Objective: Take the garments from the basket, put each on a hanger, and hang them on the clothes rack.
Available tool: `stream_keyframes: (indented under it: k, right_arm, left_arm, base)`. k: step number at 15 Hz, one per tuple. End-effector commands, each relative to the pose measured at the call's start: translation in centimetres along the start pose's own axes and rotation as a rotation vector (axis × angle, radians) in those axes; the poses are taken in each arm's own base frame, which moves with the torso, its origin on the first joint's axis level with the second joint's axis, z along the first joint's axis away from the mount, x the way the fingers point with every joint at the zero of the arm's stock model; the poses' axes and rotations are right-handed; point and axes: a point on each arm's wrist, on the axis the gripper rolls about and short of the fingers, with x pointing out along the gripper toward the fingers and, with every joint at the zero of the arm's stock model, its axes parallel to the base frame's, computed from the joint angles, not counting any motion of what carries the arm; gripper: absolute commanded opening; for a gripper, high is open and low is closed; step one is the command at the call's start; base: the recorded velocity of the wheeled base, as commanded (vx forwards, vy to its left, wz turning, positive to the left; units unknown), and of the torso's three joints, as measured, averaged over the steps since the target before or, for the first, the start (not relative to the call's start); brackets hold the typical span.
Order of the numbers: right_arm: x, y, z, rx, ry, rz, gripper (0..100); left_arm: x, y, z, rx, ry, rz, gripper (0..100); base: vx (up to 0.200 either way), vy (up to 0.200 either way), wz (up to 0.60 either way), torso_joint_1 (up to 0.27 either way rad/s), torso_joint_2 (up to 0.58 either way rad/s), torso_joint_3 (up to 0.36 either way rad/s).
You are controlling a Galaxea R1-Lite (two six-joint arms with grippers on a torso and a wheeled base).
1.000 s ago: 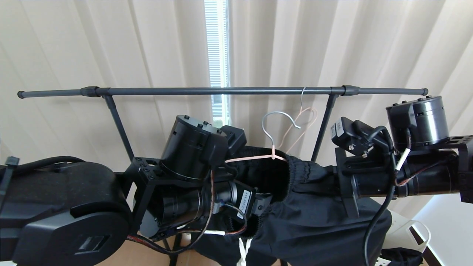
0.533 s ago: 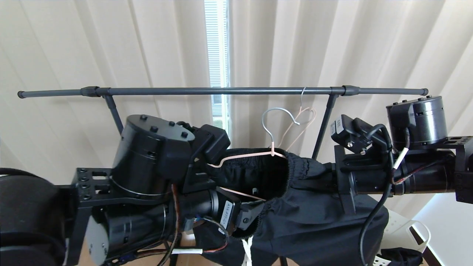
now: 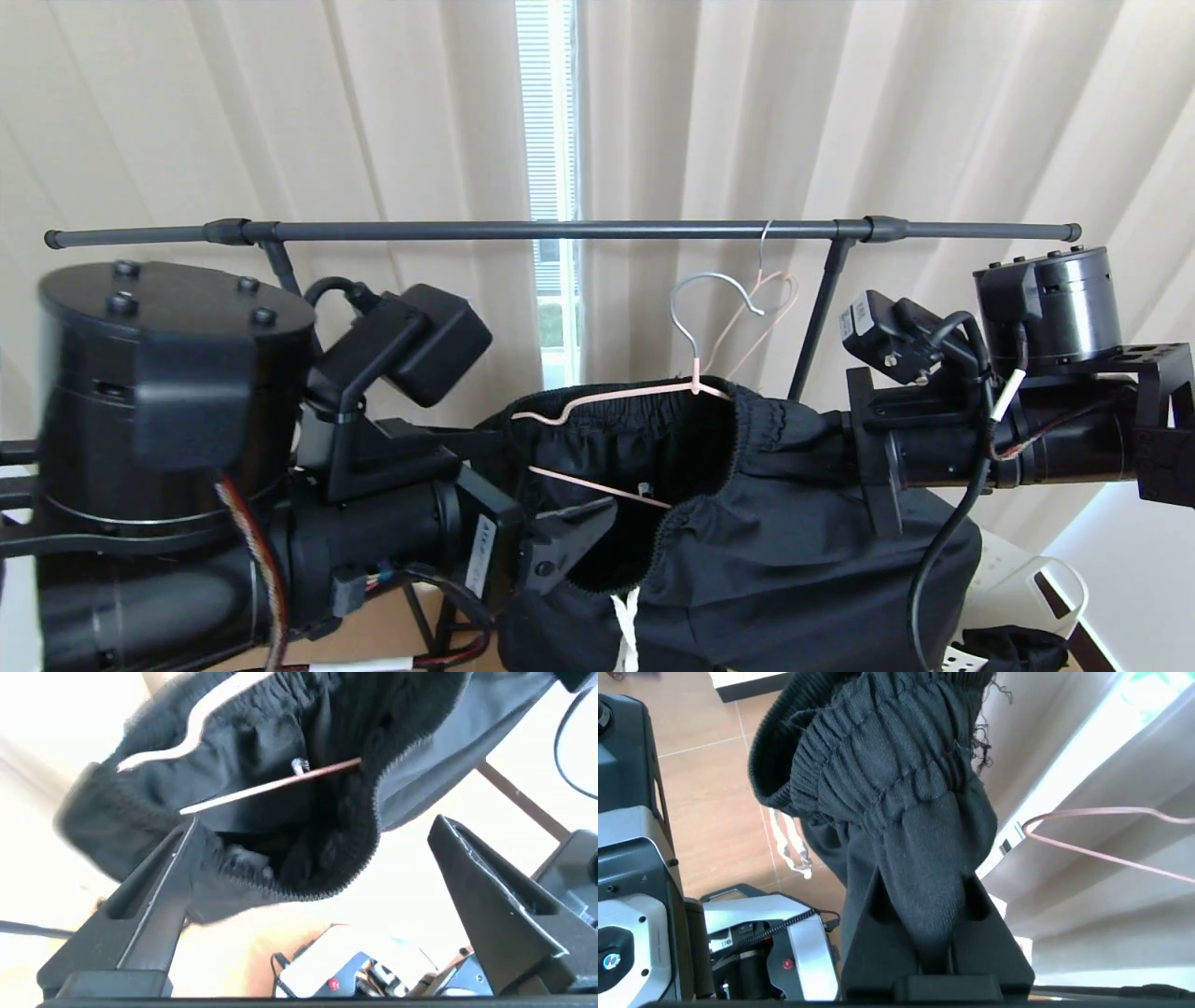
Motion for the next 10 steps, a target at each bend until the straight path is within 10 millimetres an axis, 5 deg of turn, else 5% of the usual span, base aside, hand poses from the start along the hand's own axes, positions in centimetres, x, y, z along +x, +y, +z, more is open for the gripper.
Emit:
stream_keyframes:
  k: [1,4,6,10]
  right_arm:
    - [0.2,-0.4,-0.3,0.011,0.0,0.017,0]
    - [-0.1,-1.2,-0.7,0.015,-0.043,0.061,0]
    - [-0.2,-1.1,-0.8,0.019,-0.056,0.094,0]
    - [-0.3,-1.0,-0.9,0.017,-0.061,0.107,0]
  left_arm:
    - [-2.7,2.6,0.8,0.052,-0.08,0.086,100]
    - [-4.8,6.5,1.1,0.149,-0.134,0.021,100]
    - [-4.5,8.9,-0.1,0.256,-0.101,-0.004,100]
    - [0.2,12.6,-2.6,0.438,0.001,-0.17,100]
  base:
    - [0.0,0.0,0.0,0.0,0.0,0.0]
    - [0.0,0.0,0.0,0.0,0.0,0.0]
    - [0.0,0.0,0.0,0.0,0.0,0.0]
    - [0.0,0.0,0.0,0.0,0.0,0.0]
